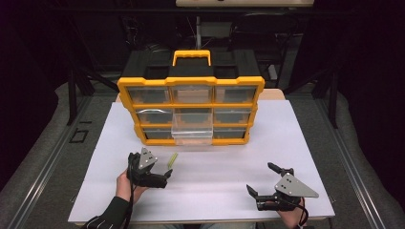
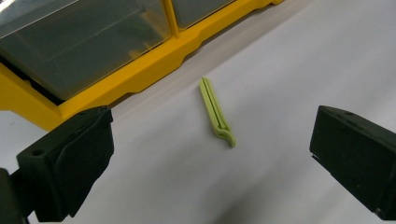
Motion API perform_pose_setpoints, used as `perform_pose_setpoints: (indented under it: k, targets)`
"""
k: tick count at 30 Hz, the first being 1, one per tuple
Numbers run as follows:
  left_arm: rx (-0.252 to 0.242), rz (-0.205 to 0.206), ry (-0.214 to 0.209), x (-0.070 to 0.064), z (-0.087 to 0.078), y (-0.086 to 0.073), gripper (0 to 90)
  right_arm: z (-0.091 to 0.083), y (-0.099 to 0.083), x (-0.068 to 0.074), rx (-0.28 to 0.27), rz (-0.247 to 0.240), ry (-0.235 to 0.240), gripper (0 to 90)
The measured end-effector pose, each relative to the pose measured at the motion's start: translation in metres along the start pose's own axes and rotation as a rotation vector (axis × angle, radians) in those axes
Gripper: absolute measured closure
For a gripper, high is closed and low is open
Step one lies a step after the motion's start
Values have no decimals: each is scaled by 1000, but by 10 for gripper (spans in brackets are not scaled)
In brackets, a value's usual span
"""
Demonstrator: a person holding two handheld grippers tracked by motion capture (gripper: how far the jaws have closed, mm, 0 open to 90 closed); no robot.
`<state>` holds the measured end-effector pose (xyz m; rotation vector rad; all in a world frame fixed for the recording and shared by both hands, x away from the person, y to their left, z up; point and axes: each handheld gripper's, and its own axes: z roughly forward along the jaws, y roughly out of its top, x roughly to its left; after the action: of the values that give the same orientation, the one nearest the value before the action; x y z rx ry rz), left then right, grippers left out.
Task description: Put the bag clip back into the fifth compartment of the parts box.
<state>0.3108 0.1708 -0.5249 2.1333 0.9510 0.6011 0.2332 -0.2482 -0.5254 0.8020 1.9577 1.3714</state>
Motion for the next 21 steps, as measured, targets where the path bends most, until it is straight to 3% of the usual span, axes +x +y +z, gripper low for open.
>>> perform_pose_setpoints:
  k: [10, 16, 21]
  targets:
    - [23, -12, 8, -1, 11, 12, 13, 0, 0, 0, 5, 2, 1, 13]
    - [29, -18, 12, 0, 14, 15, 154, 1, 0, 0, 7, 2, -1, 13]
    - [46, -18, 15, 1, 19, 18, 191, 1, -1, 0, 5, 4, -1, 14]
